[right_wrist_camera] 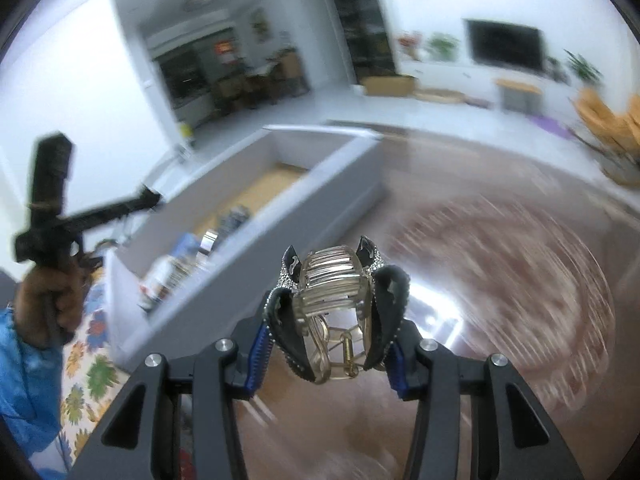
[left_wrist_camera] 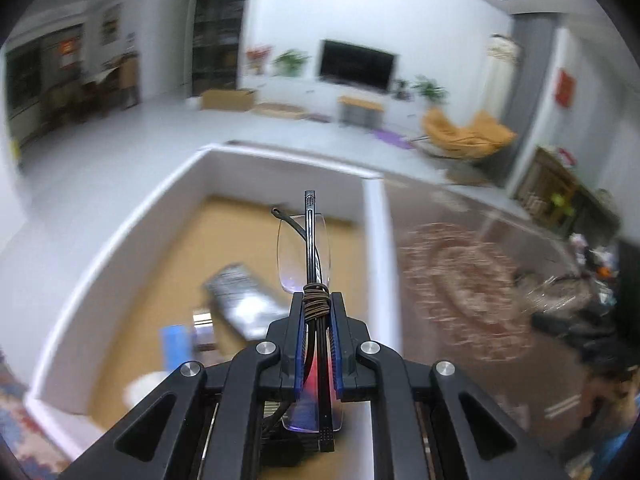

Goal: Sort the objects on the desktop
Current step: 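Carry the eyeglasses and clip into the white bin and open both tools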

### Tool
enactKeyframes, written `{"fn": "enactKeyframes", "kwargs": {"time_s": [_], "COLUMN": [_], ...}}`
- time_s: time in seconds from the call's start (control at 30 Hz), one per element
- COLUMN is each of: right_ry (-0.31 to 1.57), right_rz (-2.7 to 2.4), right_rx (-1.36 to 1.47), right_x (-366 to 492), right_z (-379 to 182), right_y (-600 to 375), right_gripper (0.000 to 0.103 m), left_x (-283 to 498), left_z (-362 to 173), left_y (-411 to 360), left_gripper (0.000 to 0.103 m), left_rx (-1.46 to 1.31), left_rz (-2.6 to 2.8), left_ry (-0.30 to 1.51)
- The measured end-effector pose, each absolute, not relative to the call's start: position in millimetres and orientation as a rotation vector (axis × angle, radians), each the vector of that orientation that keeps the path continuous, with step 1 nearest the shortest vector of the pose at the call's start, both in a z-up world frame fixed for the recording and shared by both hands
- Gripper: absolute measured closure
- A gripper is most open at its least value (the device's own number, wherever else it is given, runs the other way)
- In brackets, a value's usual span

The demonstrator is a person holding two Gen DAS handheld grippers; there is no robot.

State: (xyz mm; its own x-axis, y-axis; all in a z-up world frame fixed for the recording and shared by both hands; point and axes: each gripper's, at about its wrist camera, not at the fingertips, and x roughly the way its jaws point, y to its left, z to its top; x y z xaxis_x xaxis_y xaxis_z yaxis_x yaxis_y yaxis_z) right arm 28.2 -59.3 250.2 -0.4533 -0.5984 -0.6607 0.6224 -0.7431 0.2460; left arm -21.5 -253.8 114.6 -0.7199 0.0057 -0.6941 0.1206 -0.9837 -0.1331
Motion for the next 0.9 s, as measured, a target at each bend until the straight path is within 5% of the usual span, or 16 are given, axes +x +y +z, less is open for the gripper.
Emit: {"fn": "enactKeyframes", "kwargs": {"time_s": [0.17,0.43,0.5,0.57,0.63,0.9], "right_ry": [0.168,0.266,0.242,0.225,0.215,0.354], "right_rz": [-2.051,-1.802,-1.777,-1.767,-1.784,-1.93], "right_rx": [0.939,1.177,1.221,1.231,1.216,1.144], "right_x": [17,-5,-10,-14,-18,-29], "right_z": [272,206,194,190,197,242], "right_y": [-174,-312,-322,-325,-319,-277], "right_gripper": [0.055,0.053,0.045,0.031,0.018,0.008], "left_x": [-28,-21,-19,-16,-11,-4], "left_z": [80,38,35,35,40,64], "left_y": [-309,-339,-342,-340,-332,-299], "left_gripper": [0.093,0.089,0.073,0.023,0.007,0.004], "left_rx": [1.246,1.311,1.305,1.277,1.204,1.073], "left_rz": [-2.695,-2.52,-2.48,-2.468,-2.464,-2.498], "left_ry": [0.29,0.361,0.353,0.334,0.282,0.34]}}
